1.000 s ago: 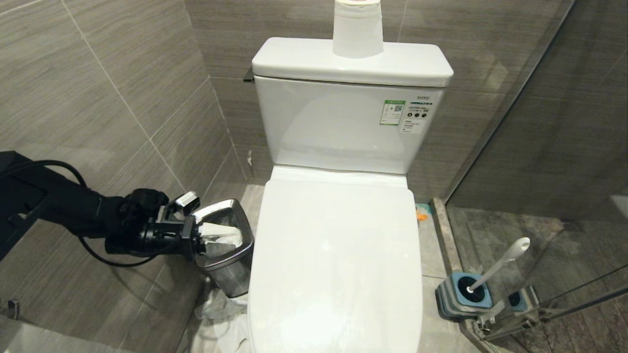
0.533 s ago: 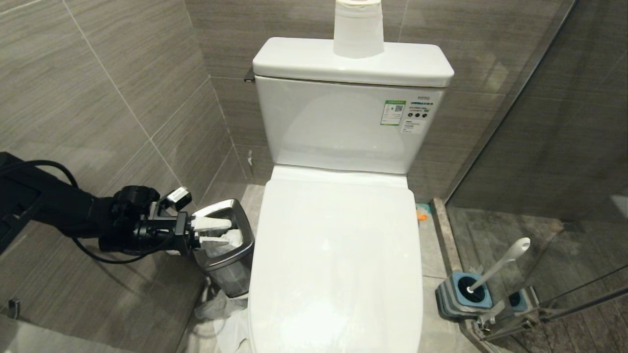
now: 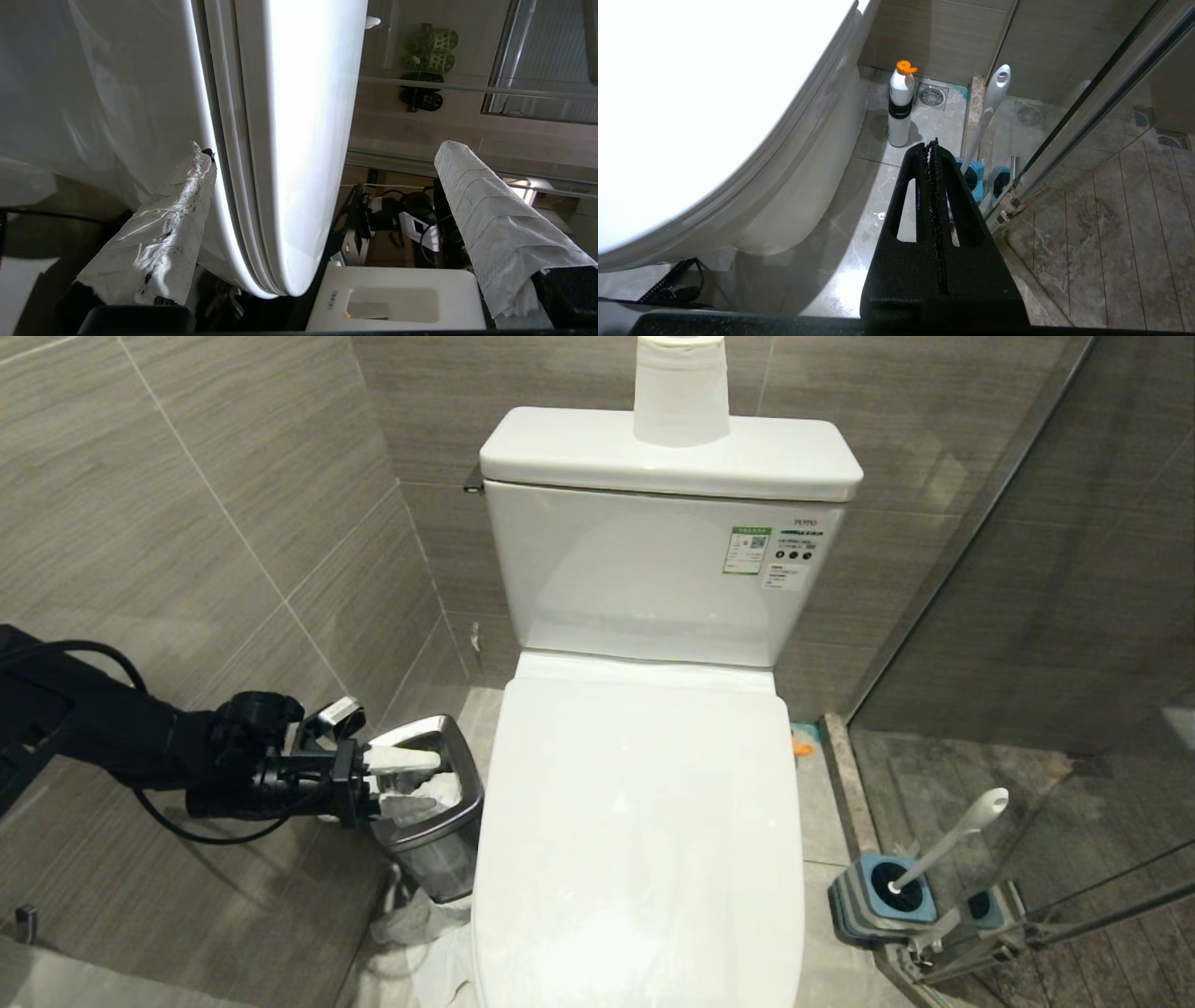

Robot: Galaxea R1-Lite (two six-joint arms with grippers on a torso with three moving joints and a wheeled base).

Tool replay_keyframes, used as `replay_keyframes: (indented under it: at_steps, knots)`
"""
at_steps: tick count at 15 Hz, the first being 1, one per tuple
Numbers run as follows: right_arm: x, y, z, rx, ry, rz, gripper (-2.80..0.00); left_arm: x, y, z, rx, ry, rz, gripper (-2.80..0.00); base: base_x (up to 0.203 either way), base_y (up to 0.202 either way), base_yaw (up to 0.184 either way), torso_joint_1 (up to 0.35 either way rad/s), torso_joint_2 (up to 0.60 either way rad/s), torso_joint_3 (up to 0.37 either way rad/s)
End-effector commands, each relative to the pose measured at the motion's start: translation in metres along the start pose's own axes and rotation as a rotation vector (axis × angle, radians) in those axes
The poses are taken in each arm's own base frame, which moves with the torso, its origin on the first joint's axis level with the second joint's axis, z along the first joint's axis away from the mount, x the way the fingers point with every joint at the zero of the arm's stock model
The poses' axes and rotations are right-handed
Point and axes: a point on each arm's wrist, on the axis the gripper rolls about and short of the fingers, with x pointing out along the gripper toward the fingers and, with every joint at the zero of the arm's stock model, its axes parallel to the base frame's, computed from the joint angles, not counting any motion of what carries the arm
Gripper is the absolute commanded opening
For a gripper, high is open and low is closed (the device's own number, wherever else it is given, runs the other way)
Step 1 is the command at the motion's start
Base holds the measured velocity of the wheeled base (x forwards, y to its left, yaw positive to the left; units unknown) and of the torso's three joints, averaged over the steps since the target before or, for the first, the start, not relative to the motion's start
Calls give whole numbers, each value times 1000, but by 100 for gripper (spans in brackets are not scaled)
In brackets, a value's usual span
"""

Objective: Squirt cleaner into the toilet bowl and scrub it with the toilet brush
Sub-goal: Use the left hand to lift the toilet lid slightly

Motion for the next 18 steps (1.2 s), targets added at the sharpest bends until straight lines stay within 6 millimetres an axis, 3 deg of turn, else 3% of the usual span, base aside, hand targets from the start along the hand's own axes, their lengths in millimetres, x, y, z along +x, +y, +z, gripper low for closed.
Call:
replay_keyframes:
  at_steps: [1,11,14,16,18]
  knots:
    - [0,0,0,2,1,1,-280,-1,-2,-3,-26,7,-7,0,0,0,0,0,0,0]
    - [0,0,0,0,1,1,-280,-5,-4,-1,-9,-2,-8,0,0,0,0,2,1,-109]
    - [0,0,0,0,1,1,-280,-17,-19,-1,33,-22,-110,0,0,0,0,-1,4,-9]
    - [0,0,0,0,1,1,-280,-26,-27,-10,28,-33,-187,0,0,0,0,0,0,0]
    - [0,0,0,0,1,1,-280,-26,-20,-26,-24,-28,-207,0,0,0,0,0,0,0]
